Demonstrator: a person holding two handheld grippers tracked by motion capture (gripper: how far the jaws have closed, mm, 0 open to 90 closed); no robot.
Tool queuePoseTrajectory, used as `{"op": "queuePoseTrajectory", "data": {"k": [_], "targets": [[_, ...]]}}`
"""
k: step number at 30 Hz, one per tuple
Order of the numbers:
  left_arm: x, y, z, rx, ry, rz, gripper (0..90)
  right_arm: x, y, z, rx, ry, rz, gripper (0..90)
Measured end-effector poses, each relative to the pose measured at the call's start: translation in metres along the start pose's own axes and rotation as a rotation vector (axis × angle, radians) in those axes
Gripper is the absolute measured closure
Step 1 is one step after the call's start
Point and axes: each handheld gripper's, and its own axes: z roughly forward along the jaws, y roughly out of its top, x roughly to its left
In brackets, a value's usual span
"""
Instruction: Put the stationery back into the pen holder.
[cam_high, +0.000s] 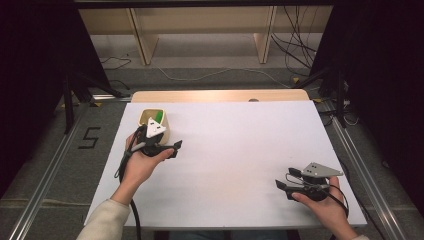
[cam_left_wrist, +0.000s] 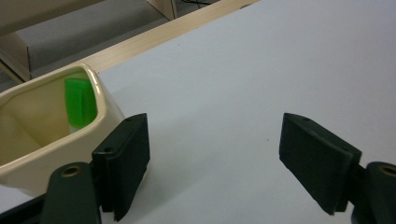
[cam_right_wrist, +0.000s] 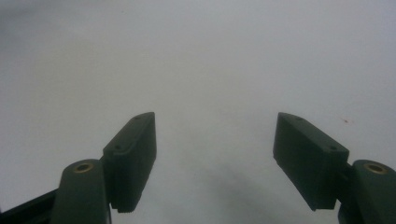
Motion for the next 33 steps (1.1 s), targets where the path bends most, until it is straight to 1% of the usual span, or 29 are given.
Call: {"op": "queuePoseTrajectory", "data": {"k": [6,14,18,21,22,29,31,32,33], "targets": [[-0.01,-0.007,0.002,0.015,-0.029,0.014,24.8,0.0,0.0,0.0,-0.001,0.001,0.0,30.7],[-0.025,-0.02,0.006,0.029,-0.073,0.036,24.7,0.0,0.0,0.001,-0.001,0.005,-0.001,30.5],[-0.033,-0.03,0.008,0.028,-0.095,0.045,24.7,0.001,0.0,0.0,0.001,0.003,-0.001,30.4],[-0.038,-0.039,0.008,0.028,-0.114,0.038,24.7,0.001,0.0,0.001,-0.001,0.005,0.0,30.4],[-0.039,-0.042,0.008,0.03,-0.118,0.042,24.7,0.001,0.0,0.001,-0.001,0.006,-0.001,30.3],[-0.049,-0.058,0.006,0.023,-0.126,0.038,24.6,0.001,0.0,0.001,-0.001,0.009,0.0,30.2],[-0.052,-0.061,0.006,0.023,-0.129,0.035,24.4,0.001,0.0,0.001,-0.005,0.01,-0.002,30.1],[-0.055,-0.061,0.006,0.021,-0.13,0.039,24.3,0.002,0.0,0.001,-0.004,0.011,-0.003,30.1],[-0.059,-0.06,0.007,0.021,-0.139,0.039,24.0,0.002,0.0,0.001,-0.001,0.011,-0.003,30.1]]}}
